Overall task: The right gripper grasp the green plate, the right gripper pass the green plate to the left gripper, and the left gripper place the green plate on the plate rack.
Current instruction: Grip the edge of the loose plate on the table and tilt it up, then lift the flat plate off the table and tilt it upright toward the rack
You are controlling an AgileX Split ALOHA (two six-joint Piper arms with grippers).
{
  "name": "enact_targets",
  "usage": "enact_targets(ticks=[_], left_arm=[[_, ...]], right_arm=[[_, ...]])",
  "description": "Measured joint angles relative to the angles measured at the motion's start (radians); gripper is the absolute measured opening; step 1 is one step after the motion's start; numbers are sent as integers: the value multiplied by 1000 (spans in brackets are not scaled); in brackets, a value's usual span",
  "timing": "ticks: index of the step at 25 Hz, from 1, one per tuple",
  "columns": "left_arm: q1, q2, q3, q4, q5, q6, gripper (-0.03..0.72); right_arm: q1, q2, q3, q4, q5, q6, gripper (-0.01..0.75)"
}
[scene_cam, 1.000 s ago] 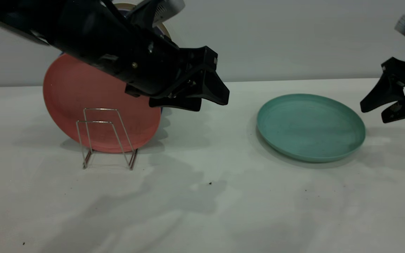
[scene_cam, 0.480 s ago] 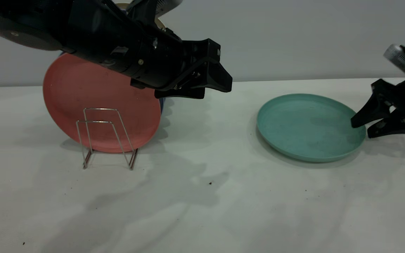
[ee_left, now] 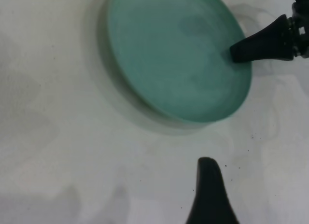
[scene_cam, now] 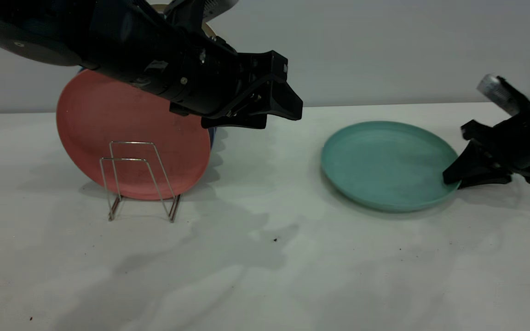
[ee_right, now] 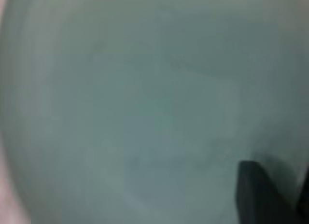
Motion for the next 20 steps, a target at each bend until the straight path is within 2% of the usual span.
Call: enact_targets(ticks=[1, 3, 11, 20], left_arm=[[0, 0, 0, 0, 0, 0, 535], [0, 0, 0, 0, 0, 0, 535], [-2, 18, 0, -1, 2, 0, 536], [-2, 34, 0, -1, -11, -10, 536]], right_arm=[[3, 1, -4, -1, 3, -11, 46], [5, 1, -11, -1, 32, -38, 18], [24, -36, -50, 8, 224, -145, 15], [47, -85, -51, 15, 269, -193, 15]])
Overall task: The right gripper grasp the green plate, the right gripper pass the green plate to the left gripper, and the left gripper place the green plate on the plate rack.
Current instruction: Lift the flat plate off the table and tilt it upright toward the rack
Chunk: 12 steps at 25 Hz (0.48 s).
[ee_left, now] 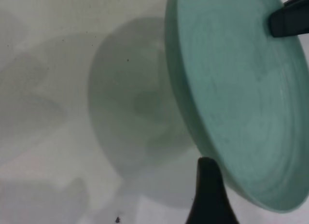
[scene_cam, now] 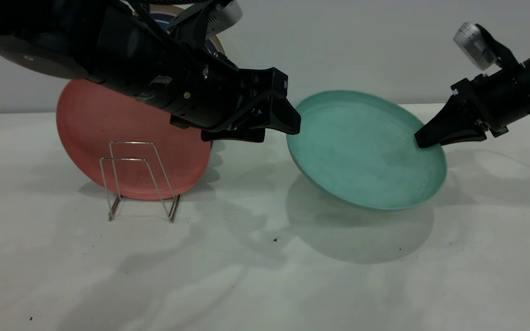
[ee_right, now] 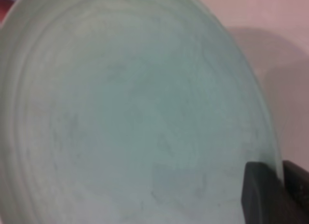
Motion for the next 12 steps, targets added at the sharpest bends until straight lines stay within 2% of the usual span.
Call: enact_targets(ticks=[12], left_arm=[[0, 58, -1, -1, 41, -121, 518]], right_arm=[[47, -1, 0, 58, 79, -44, 15]])
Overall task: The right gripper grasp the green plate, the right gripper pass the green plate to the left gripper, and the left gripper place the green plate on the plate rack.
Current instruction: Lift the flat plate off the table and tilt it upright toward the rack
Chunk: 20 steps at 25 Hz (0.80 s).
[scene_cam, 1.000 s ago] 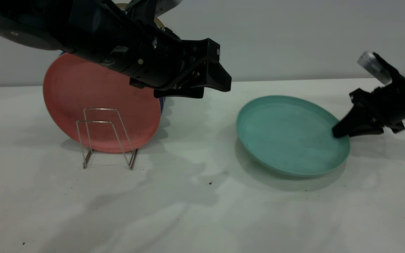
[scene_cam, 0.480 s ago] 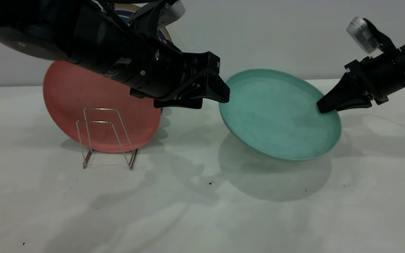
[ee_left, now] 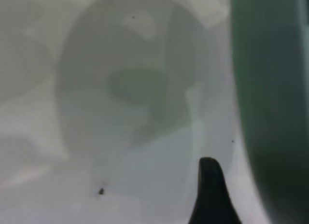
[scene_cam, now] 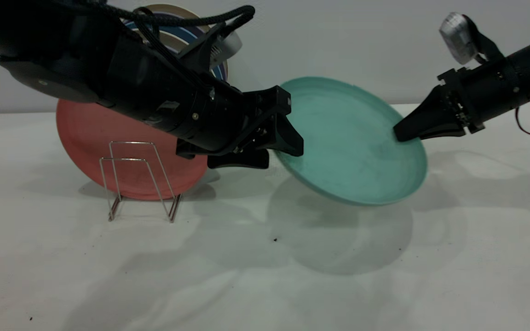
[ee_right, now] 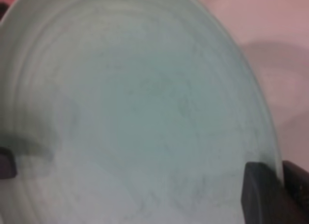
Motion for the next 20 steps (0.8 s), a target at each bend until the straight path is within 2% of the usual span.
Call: enact_targets(ticks=[4, 7, 14, 18, 20], left_arm=[[0, 0, 0, 0, -13, -1, 456], [0, 0, 0, 0, -38, -1, 374], [3, 2, 0, -19, -89, -20, 80], [3, 2, 0, -20, -95, -15, 65], [2, 2, 0, -16, -79, -10, 64]], right_arm=[[14, 0, 0, 1, 5, -9, 15], [16, 0, 0, 1, 5, -9, 15], [24, -2, 0, -6, 19, -32, 28], [26, -2, 0, -6, 38, -26, 93], [28, -5, 0, 3, 52, -21, 180]])
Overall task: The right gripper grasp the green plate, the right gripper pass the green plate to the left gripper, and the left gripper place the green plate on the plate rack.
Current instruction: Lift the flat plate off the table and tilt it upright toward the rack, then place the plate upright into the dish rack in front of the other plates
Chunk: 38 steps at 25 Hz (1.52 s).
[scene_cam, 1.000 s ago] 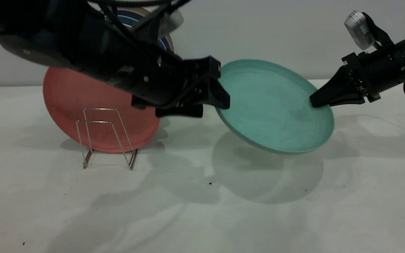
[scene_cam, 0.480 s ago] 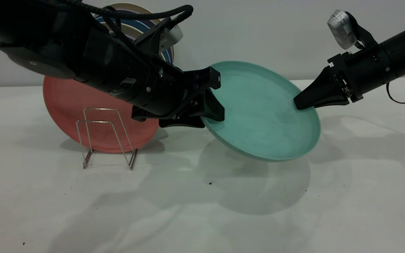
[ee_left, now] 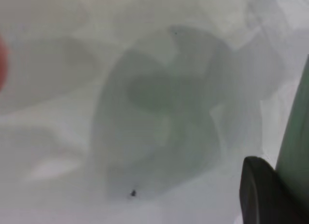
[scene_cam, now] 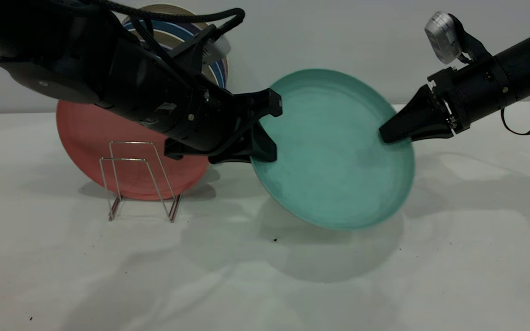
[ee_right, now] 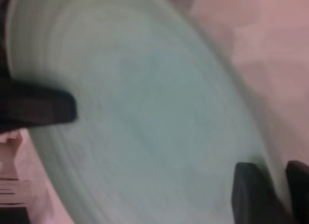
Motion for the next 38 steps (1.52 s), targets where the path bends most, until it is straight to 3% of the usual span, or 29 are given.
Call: enact_targets(ticks=[7, 10, 14, 20, 24, 28, 32, 38], left_arm=[[0, 0, 0, 8, 13, 10, 64], [2, 0, 0, 17, 13, 17, 64], [57, -56, 0, 44, 29, 78, 64], [253, -262, 0, 188, 161, 128, 64], [403, -373, 0, 378, 303, 150, 64], [513, -457, 0, 602, 358, 274, 64], [576, -497, 0, 710, 372, 428, 64], [589, -504, -1, 757, 377, 777, 64]], right_arm=[[-3, -82, 0, 15, 0, 7, 566], [-29, -165, 0, 15, -1, 8, 638], [-82, -288, 0, 7, 17, 64, 623], [-123, -490, 0, -100, 59, 225, 501], [-123, -623, 12, -203, 75, 361, 439], [-123, -760, 50, -292, 85, 459, 404], [-123, -913, 149, -388, 92, 531, 397], [-123, -1156, 423, -471, 99, 554, 395]])
